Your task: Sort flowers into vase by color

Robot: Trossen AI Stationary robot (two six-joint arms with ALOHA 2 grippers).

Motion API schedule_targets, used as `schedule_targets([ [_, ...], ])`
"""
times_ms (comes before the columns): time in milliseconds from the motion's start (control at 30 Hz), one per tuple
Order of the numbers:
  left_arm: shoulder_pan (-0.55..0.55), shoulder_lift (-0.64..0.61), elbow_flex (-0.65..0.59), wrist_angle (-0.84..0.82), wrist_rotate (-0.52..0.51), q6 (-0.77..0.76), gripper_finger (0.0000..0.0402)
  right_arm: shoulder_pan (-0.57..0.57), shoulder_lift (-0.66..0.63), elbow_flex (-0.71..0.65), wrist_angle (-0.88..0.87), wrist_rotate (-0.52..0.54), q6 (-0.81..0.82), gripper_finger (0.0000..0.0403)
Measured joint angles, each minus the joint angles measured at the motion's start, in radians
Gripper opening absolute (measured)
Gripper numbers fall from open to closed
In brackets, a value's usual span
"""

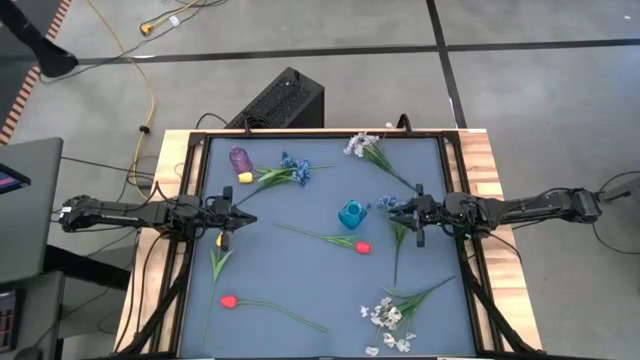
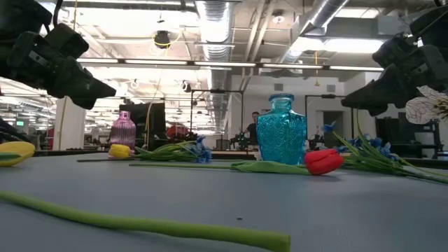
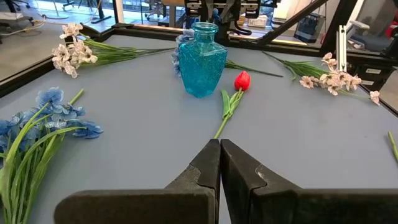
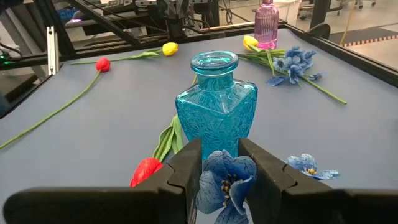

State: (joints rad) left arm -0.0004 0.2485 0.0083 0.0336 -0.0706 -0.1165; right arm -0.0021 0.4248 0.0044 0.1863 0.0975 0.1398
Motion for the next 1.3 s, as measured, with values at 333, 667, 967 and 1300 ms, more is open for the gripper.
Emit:
schedule_targets([
  [333,0.000,0.000,0.000,0.001,0.000,-0.024,0.0000,0.000,0.000,0.000,0.000,0.000,0.000,0.0132],
  [667,0.000,0.000,0.000,0.005,-0.021,-0.296,0.0000,0.000,0.000,0.000,0.000,0.000,0.000,0.0132],
  [967,0.000,0.000,0.000,0.025,-0.015,-0.511,0.0000,0.000,0.000,0.000,-0.006,0.000,-0.093,0.0132],
  [1300,0.000,0.000,0.000,0.041,-0.065,-0.448,0.0000,-0.006,0.001,0.000,0.030,0.041,-0.030,0.0132],
])
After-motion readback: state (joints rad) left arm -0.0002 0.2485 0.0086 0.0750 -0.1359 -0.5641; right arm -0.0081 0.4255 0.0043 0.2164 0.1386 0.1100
